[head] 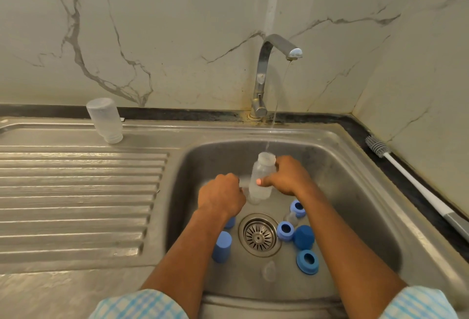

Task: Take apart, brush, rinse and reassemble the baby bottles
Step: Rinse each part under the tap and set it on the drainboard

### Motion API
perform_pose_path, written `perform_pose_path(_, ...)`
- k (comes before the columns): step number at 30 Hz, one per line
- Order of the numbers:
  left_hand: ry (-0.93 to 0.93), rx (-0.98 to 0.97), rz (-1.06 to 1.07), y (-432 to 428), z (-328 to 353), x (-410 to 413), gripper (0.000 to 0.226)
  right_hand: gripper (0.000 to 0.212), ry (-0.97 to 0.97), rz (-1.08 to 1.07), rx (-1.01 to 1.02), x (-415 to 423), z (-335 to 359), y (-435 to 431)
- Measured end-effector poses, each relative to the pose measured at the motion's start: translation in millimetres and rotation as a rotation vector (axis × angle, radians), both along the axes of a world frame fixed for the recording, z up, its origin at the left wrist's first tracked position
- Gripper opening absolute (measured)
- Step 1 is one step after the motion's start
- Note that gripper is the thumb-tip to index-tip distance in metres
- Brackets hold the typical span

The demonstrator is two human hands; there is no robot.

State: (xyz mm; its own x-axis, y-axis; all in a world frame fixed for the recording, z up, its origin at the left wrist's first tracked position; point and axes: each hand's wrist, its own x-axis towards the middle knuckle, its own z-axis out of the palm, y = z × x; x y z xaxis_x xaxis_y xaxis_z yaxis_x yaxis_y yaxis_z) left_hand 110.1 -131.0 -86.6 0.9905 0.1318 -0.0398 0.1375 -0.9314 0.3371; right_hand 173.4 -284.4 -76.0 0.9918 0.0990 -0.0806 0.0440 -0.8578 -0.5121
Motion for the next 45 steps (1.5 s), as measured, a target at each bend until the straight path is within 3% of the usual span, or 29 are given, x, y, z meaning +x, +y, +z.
perform_pose_path(3,-0.007,0.015,0.023,0,2,-1,0.022,0.051,0.04,-0.039,-0.07,-8,-2,-6)
perform_pose_path(5,-0.004,0.013,0.025,-1,3,-2,0.022,0.051,0.013,-0.046,-0.005,-10,-3,-8)
perform_pose_path(9,0.007,-0.002,0.021,-1,4,-2,0.023,0.048,0.195,-0.004,-0.059,-16,-4,-10)
perform_pose_path(13,0.017,-0.015,0.003,-1,4,-2,0.027,0.04,0.196,0.064,0.026,-15,1,-12)
perform_pose_path(15,0.031,-0.02,-0.018,0,4,-3,0.027,0.041,0.283,0.082,-0.026,-14,0,-13)
perform_pose_path(17,0.051,-0.034,-0.098,0,2,-1,0.029,0.046,0.252,0.022,0.007,-13,-2,-15)
perform_pose_path(19,0.097,-0.091,-0.226,-3,-4,1,0.046,0.057,0.218,-0.075,0.172,-12,2,-15)
perform_pose_path(21,0.144,-0.207,-0.303,-7,-7,0,0.085,0.069,0.279,-0.171,0.354,-13,10,-13)
perform_pose_path(23,0.129,-0.276,-0.284,-9,-7,-1,0.113,0.064,0.371,-0.209,0.436,-16,12,-12)
perform_pose_path(26,0.007,-0.261,-0.226,-8,-8,1,0.094,0.053,0.524,-0.271,0.516,-16,9,-17)
perform_pose_path(28,-0.074,-0.267,-0.198,-8,-8,2,0.074,0.057,0.595,-0.291,0.557,-13,5,-19)
perform_pose_path(32,-0.207,-0.419,-0.114,-10,-3,7,0.065,0.068,0.672,-0.262,0.495,-3,2,-19)
perform_pose_path(34,-0.259,-0.491,-0.054,-11,-1,14,0.063,0.067,0.601,-0.257,0.443,5,3,-15)
perform_pose_path(37,-0.332,-0.51,0.002,-17,0,33,0.067,0.05,0.193,-0.225,0.336,17,1,-9)
perform_pose_path(39,-0.355,-0.506,0.016,-25,1,46,0.075,0.048,-0.007,-0.148,0.369,20,2,-6)
perform_pose_path(42,-0.359,-0.508,0.008,-36,-1,58,0.09,0.049,-0.111,-0.124,0.385,23,-1,-6)
perform_pose_path(45,-0.38,-0.489,-0.037,-42,-8,60,0.091,0.051,-0.148,-0.167,0.299,32,-4,-10)
